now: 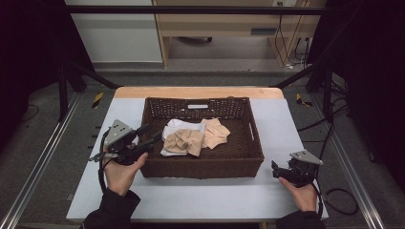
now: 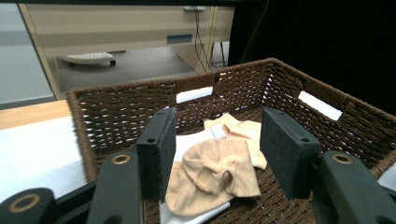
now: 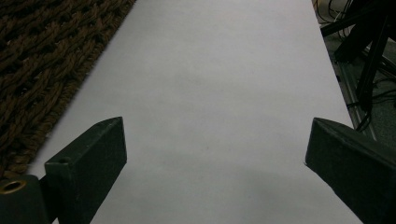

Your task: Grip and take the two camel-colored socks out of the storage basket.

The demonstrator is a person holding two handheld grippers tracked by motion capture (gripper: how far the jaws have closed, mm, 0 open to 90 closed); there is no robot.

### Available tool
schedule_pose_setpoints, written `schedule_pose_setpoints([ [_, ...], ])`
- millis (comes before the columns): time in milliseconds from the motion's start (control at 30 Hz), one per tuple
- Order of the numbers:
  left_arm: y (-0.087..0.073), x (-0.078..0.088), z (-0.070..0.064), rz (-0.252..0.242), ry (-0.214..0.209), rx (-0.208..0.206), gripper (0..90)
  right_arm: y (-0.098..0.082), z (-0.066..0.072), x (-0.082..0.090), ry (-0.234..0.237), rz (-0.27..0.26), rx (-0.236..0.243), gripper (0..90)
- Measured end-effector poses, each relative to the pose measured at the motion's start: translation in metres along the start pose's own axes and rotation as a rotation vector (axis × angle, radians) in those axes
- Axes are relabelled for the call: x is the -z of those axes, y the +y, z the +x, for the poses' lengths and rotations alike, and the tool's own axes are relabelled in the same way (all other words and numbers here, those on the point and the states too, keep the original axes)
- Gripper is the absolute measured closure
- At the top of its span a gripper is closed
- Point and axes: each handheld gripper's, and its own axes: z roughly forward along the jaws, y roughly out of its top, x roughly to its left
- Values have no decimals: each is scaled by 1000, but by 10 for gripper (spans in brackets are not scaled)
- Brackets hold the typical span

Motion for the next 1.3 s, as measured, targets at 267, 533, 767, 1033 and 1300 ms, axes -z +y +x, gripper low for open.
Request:
schedule_pose_setpoints([
  [267,8,-27,-4,23,-23,14,472,0,0,0,2,-1,-1,53],
  [533,15,-51,-8,44,-13,-9,470,0,0,0,1,2,-1,54],
  [767,17,-71,-5,60,3,-21,466,0,-1,-1,2,-1,0,53],
  [1033,12,-96,2,88,17,-31,474,0,-1,-1,1,5,-3,53],
  [1300,3,-117,5,124,36,-53,487,0,-1,-3,3,9,2,54],
])
